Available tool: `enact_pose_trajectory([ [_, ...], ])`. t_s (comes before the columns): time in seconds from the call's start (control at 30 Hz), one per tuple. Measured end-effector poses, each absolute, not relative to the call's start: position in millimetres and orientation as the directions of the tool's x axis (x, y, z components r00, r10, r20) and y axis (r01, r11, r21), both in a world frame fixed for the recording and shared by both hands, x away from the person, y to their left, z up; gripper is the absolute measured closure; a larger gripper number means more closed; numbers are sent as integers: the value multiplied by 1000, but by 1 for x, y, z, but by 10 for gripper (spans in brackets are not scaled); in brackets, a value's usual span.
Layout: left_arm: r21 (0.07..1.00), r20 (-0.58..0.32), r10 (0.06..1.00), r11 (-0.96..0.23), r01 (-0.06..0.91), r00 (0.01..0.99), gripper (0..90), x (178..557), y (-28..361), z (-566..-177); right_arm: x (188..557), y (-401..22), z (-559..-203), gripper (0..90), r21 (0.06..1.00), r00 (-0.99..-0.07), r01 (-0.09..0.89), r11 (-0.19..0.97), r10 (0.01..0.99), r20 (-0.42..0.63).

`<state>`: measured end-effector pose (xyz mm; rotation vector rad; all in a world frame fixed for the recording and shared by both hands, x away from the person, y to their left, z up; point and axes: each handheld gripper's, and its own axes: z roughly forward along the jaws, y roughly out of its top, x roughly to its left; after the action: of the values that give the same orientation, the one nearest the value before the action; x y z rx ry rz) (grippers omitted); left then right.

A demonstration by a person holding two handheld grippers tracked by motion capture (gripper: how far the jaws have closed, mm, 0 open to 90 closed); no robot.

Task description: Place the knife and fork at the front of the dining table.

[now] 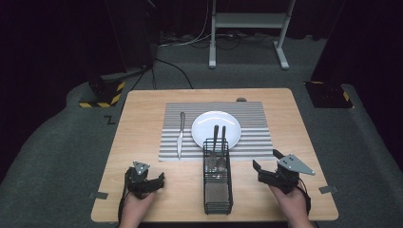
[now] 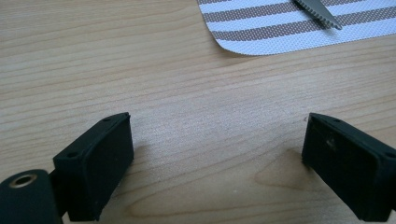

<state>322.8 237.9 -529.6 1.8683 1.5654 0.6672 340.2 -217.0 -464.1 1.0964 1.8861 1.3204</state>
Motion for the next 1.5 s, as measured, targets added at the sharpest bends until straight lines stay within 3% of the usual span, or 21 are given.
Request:
enact_pose_trajectory([
  [0.4,725,-4,985,-116,678,173,84,323,237,-530,361,-158,-418,165,965,-537,219,144,844,-4],
  [0.63,725,-4,985,-118,679,175,84,323,238,-530,362,-124,-406,541,975,-520,136,178,850,-83],
  [0.93,725,-4,985,-117,679,175,84,323,238,-530,373,-104,-412,712,965,-546,180,188,836,-61],
  [1.2,725,-4,985,-118,679,175,84,323,238,-530,381,-97,-418,769,962,-552,204,180,833,-39],
  [1.5,725,-4,985,-118,679,175,84,323,238,-530,381,-96,-422,767,967,-565,201,156,825,-16],
])
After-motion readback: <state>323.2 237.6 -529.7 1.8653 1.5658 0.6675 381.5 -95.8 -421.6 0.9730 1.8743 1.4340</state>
